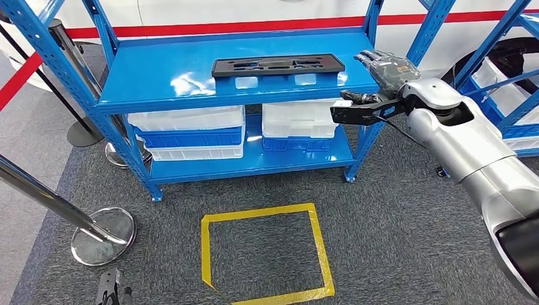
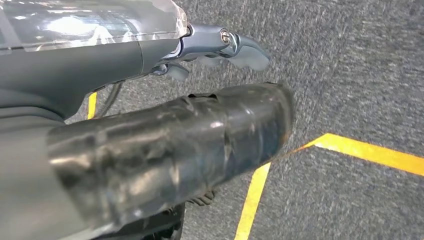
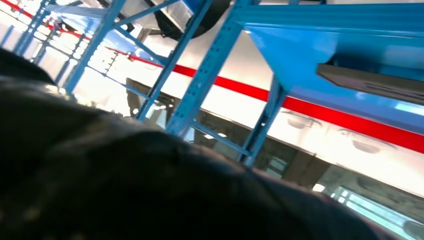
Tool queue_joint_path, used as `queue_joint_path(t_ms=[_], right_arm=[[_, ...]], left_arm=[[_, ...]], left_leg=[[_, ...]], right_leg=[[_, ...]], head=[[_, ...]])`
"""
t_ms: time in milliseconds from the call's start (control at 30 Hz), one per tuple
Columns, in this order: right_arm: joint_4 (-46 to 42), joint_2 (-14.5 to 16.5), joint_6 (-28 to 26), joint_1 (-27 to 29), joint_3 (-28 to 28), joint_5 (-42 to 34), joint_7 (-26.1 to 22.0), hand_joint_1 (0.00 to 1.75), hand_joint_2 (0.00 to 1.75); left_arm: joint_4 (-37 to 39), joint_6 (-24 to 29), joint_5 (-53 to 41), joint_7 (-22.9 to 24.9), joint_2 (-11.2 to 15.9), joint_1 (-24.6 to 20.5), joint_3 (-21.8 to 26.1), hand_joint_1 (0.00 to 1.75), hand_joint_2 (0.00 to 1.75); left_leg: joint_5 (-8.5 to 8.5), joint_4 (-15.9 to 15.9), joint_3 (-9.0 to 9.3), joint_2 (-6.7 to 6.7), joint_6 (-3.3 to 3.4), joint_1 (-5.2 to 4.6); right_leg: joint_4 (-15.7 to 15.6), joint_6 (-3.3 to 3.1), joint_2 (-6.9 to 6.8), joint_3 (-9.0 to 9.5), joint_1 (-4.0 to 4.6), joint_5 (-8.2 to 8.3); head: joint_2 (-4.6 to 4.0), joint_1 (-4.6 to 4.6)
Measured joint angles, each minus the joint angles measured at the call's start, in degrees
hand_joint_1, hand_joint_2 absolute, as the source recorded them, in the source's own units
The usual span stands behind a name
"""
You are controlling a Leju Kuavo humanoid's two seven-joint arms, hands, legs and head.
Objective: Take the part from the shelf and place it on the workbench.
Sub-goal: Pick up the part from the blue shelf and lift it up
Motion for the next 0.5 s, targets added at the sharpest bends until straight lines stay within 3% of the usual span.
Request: queue_joint_path(t_ms=[100, 200, 233, 267, 300, 367, 400, 433, 500], right_arm=[[-0.45, -0.28, 0.29, 0.07, 0.34, 0.07, -0.32, 0.0, 0.0], [-0.68, -0.48, 0.84, 0.34, 0.56, 0.14, -0.48, 0.0, 0.0], [-0.72, -0.49, 1.06, 0.56, 0.66, 0.15, -0.49, 0.0, 0.0], [-0.81, -0.49, 1.27, 0.78, 0.83, 0.16, -0.51, 0.0, 0.0], [-0.97, -0.49, 1.43, 0.93, 1.02, 0.16, -0.52, 0.0, 0.0], [-1.45, -0.48, 1.78, 0.99, 1.36, 0.19, -0.52, 0.0, 0.0], [-1.67, -0.46, 1.95, 0.97, 1.46, 0.21, -0.51, 0.0, 0.0], [-1.86, -0.44, 2.1, 0.99, 1.56, 0.25, -0.5, 0.0, 0.0], [-2.18, -0.4, 2.32, 1.07, 1.85, 0.32, -0.46, 0.0, 0.0]], left_arm=[[0.0, -0.1, -0.05, 0.04, -0.04, -0.11, -0.02, 0.0, 0.0], [0.0, -0.2, -0.07, 0.04, -0.05, -0.08, -0.05, 0.0, 0.0], [0.0, -0.24, -0.07, 0.03, -0.05, -0.05, -0.05, 0.0, 0.0], [0.0, -0.24, -0.07, -0.02, -0.05, -0.04, -0.07, 0.0, 0.0], [0.0, -0.21, -0.06, -0.09, -0.04, -0.05, -0.1, 0.0, 0.0], [0.0, -0.15, -0.03, -0.3, -0.03, -0.07, -0.24, 0.0, 0.0], [0.0, -0.17, -0.02, -0.38, -0.01, -0.1, -0.32, 0.0, 0.0], [0.0, -0.2, -0.01, -0.44, 0.01, -0.11, -0.39, 0.0, 0.0], [0.0, -0.24, -0.01, -0.48, 0.03, -0.1, -0.48, 0.0, 0.0]], left_leg=[[0.48, -0.78, 0.36, 0.17, 0.73, 0.32], [0.6, -1.03, 0.48, 0.21, 1.01, 0.47], [0.56, -1.01, 0.49, 0.2, 0.97, 0.51], [0.49, -0.98, 0.51, 0.2, 0.89, 0.59], [0.39, -0.93, 0.57, 0.2, 0.74, 0.7], [0.08, -0.83, 0.8, 0.18, 0.26, 0.91], [-0.05, -0.76, 0.86, 0.16, -0.07, 0.92], [-0.12, -0.76, 0.89, 0.13, -0.4, 0.89], [-0.11, -0.91, 0.92, 0.09, -1.09, 0.81]], right_leg=[[2.01, 0.94, -0.11, -0.81, -0.3, -1.61], [11.61, 2.0, -0.29, -5.33, -1.01, -6.5], [14.31, 2.27, -0.36, -6.75, -1.3, -7.26], [15.12, 2.51, -0.45, -7.33, -1.56, -6.9], [13.81, 2.71, -0.55, -6.87, -1.81, -5.5], [6.48, 3.03, -0.79, -3.45, -2.19, -1.46], [3.03, 2.99, -0.82, -1.79, -2.12, -0.18], [0.78, 2.84, -0.87, -0.71, -1.98, 0.4], [-0.19, 2.17, -0.81, -0.33, -1.49, 0.21]], head=[[0.0, 0.01], [0.0, 0.03], [0.0, 0.03], [0.0, 0.03], [0.0, 0.03], [0.0, 0.03], [0.0, 0.02], [0.0, 0.01], [0.0, -0.02]])
